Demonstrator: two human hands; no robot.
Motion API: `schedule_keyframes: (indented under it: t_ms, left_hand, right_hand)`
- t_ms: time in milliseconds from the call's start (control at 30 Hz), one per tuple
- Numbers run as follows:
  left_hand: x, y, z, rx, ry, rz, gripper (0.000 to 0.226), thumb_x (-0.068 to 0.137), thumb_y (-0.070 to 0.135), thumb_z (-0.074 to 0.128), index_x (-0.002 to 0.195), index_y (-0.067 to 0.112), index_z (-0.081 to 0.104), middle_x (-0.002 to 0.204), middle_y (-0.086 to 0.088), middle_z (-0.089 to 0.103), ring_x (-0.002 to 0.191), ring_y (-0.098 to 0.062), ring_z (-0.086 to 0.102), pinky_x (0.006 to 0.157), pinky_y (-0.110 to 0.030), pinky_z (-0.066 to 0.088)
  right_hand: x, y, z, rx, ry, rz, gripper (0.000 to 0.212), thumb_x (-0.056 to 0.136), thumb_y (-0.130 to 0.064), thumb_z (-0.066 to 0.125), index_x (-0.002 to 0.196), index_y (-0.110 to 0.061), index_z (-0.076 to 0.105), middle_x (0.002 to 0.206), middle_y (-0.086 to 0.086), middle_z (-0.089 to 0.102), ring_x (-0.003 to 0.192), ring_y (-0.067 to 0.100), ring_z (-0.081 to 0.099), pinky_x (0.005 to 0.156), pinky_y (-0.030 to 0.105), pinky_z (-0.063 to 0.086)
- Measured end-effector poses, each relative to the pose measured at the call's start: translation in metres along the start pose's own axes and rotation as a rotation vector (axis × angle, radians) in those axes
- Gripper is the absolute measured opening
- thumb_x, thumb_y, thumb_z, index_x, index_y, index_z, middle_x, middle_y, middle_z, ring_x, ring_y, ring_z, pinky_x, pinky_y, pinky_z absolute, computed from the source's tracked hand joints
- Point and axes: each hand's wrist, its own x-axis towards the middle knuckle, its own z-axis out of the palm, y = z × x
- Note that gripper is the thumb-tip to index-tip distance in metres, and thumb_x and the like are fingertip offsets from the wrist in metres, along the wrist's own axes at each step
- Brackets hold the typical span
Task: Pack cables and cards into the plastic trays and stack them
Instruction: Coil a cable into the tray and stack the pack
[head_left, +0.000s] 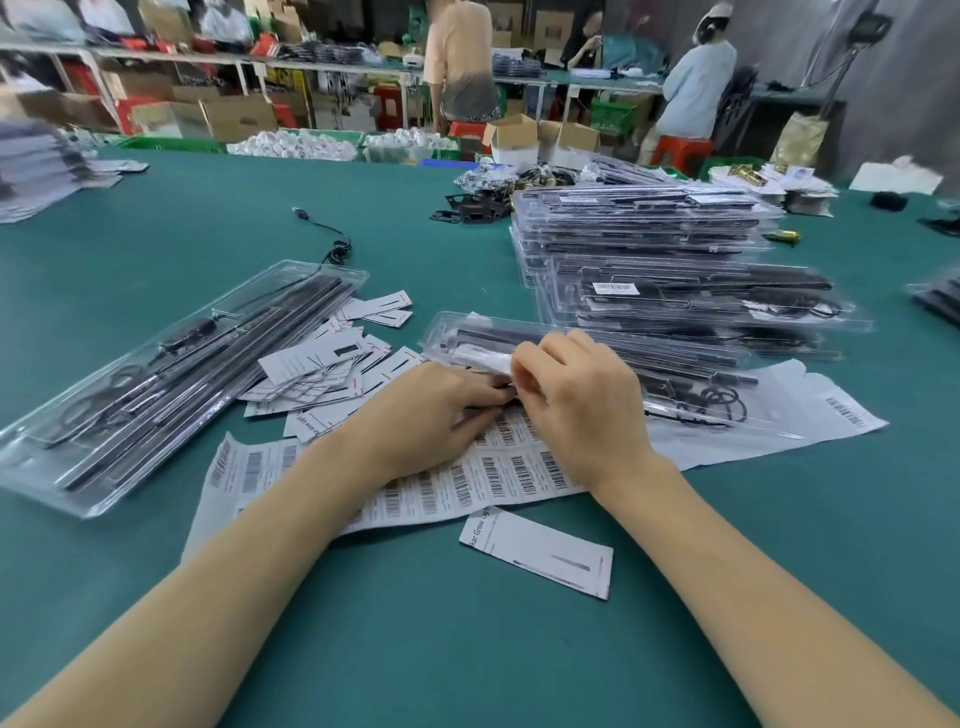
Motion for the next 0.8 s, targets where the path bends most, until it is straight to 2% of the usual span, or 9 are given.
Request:
schedule_keyframes:
  t_ms: [100, 167, 233, 333, 467, 567, 667, 733, 800]
  left_hand:
    - [0.001, -0.001, -0.001, 0.107, 0.010, -0.012, 0.029, 0.101, 0.030, 0.056, 0.126, 0.032, 0.070, 0.119, 0.016, 0.071, 0.105, -0.013, 0.066, 0.084, -0.038, 0.053]
    - [0.001, 0.000, -0.001, 0.127, 0.027, -0.007, 0.030, 0.101, 0.032, 0.055, 0.127, 0.034, 0.069, 0.122, 0.017, 0.070, 0.108, -0.015, 0.067, 0.084, -0.039, 0.054]
    - [0.002, 0.001, -0.002, 0.139, 0.026, -0.002, 0.031, 0.102, 0.033, 0.054, 0.129, 0.034, 0.068, 0.122, 0.014, 0.071, 0.107, -0.018, 0.068, 0.083, -0.041, 0.056]
    - [0.002, 0.002, -0.004, 0.125, 0.041, 0.032, 0.030, 0.102, 0.030, 0.056, 0.128, 0.029, 0.069, 0.118, 0.011, 0.073, 0.101, -0.018, 0.070, 0.080, -0.042, 0.057]
    - [-0.003, 0.002, -0.003, 0.069, 0.104, 0.077, 0.026, 0.098, 0.021, 0.064, 0.123, 0.021, 0.073, 0.116, 0.008, 0.074, 0.099, -0.016, 0.072, 0.080, -0.038, 0.059]
    - [-0.004, 0.001, -0.002, 0.030, 0.118, 0.079, 0.027, 0.097, 0.017, 0.066, 0.123, 0.020, 0.073, 0.117, 0.007, 0.074, 0.098, -0.014, 0.071, 0.082, -0.037, 0.059]
    - [-0.002, -0.001, 0.000, 0.008, 0.096, 0.093, 0.025, 0.099, 0.015, 0.062, 0.122, 0.015, 0.073, 0.112, 0.002, 0.075, 0.095, -0.018, 0.070, 0.081, -0.039, 0.056]
    - [-0.002, -0.001, 0.001, 0.004, 0.089, 0.078, 0.025, 0.100, 0.015, 0.061, 0.121, 0.013, 0.073, 0.111, 0.000, 0.074, 0.095, -0.021, 0.069, 0.081, -0.042, 0.055]
    - [-0.003, -0.001, 0.002, 0.007, 0.104, 0.077, 0.023, 0.099, 0.014, 0.062, 0.118, 0.010, 0.074, 0.110, -0.002, 0.075, 0.094, -0.022, 0.070, 0.082, -0.042, 0.055]
  right_hand:
    - [-0.001, 0.008, 0.003, -0.015, -0.036, -0.004, 0.007, 0.087, -0.018, 0.070, 0.089, -0.015, 0.064, 0.084, 0.000, 0.061, 0.076, 0.025, 0.055, 0.062, 0.036, 0.044]
    - [-0.003, 0.016, 0.005, -0.011, -0.114, 0.081, 0.018, 0.085, -0.023, 0.073, 0.100, -0.020, 0.064, 0.097, -0.002, 0.063, 0.088, 0.023, 0.056, 0.071, 0.036, 0.045]
    - [-0.006, 0.024, 0.007, 0.098, -0.161, 0.139, 0.017, 0.086, -0.021, 0.073, 0.100, -0.021, 0.064, 0.098, -0.005, 0.063, 0.093, 0.020, 0.054, 0.073, 0.035, 0.047]
    - [-0.011, 0.032, 0.008, 0.265, -0.201, 0.197, 0.015, 0.089, -0.031, 0.073, 0.097, -0.023, 0.062, 0.096, -0.010, 0.060, 0.095, 0.013, 0.049, 0.076, 0.027, 0.043]
    - [-0.012, 0.033, 0.007, 0.344, -0.203, 0.241, 0.022, 0.087, -0.033, 0.076, 0.099, -0.021, 0.062, 0.099, -0.008, 0.059, 0.097, 0.012, 0.048, 0.080, 0.030, 0.045]
    - [-0.011, 0.031, 0.000, 0.227, -0.116, 0.170, 0.027, 0.082, -0.030, 0.080, 0.096, -0.018, 0.061, 0.097, -0.004, 0.056, 0.093, 0.016, 0.049, 0.078, 0.033, 0.044]
    - [-0.014, 0.026, -0.010, 0.115, -0.034, 0.061, 0.018, 0.082, -0.032, 0.079, 0.080, -0.019, 0.066, 0.092, -0.002, 0.058, 0.090, 0.021, 0.052, 0.074, 0.037, 0.041]
    - [-0.020, 0.024, -0.016, 0.070, -0.070, 0.020, 0.020, 0.083, -0.036, 0.079, 0.071, -0.021, 0.072, 0.098, 0.000, 0.064, 0.096, 0.024, 0.057, 0.076, 0.038, 0.040]
    - [-0.026, 0.020, -0.021, 0.017, -0.124, 0.042, 0.017, 0.085, -0.037, 0.075, 0.080, -0.022, 0.080, 0.112, 0.003, 0.068, 0.108, 0.027, 0.058, 0.082, 0.039, 0.041]
